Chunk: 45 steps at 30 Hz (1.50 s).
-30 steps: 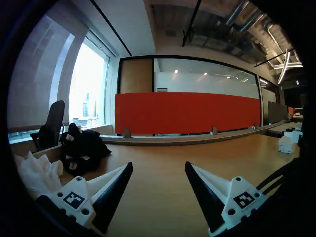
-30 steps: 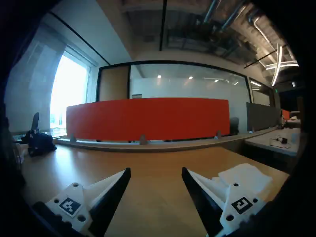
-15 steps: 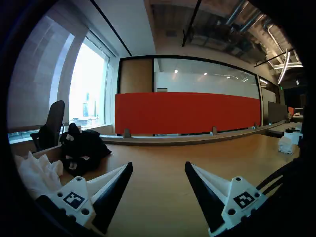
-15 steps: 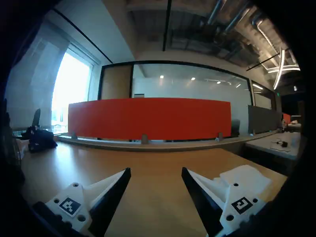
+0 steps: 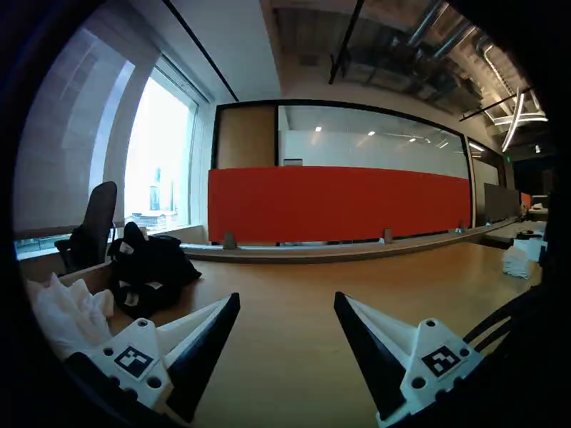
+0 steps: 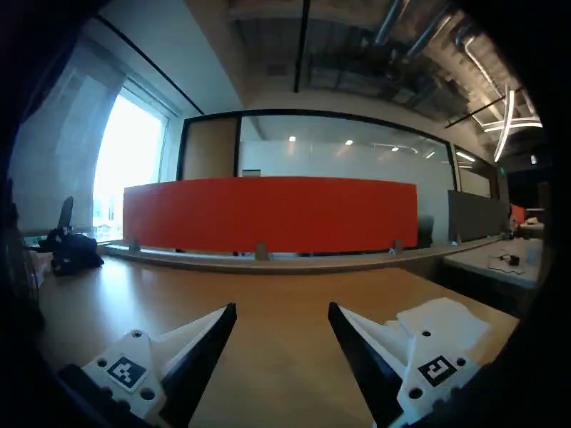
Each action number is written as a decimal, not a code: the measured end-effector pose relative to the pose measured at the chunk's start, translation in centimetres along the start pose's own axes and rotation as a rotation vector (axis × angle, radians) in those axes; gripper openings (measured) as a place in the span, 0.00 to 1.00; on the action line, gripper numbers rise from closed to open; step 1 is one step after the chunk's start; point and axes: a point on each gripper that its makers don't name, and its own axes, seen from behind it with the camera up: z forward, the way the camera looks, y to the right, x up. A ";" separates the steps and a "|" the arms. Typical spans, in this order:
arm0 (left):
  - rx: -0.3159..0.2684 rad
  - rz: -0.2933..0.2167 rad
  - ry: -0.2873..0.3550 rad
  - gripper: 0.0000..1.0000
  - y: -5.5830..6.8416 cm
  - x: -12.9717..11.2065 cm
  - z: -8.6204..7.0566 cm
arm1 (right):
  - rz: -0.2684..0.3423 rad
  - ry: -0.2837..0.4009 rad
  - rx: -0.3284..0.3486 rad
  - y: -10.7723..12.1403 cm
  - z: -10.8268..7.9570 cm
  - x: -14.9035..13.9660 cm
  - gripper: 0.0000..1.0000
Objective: Fold towel
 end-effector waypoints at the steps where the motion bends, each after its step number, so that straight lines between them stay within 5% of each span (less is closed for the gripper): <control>1: 0.000 0.000 0.000 0.98 0.0 0.0 0.0 | 0.000 0.000 0.000 0.0 0.0 0.0 1.00; 45: 0.000 0.000 -0.002 0.98 -0.1 0.5 -0.1 | 0.001 -0.002 0.000 0.1 0.0 0.0 1.00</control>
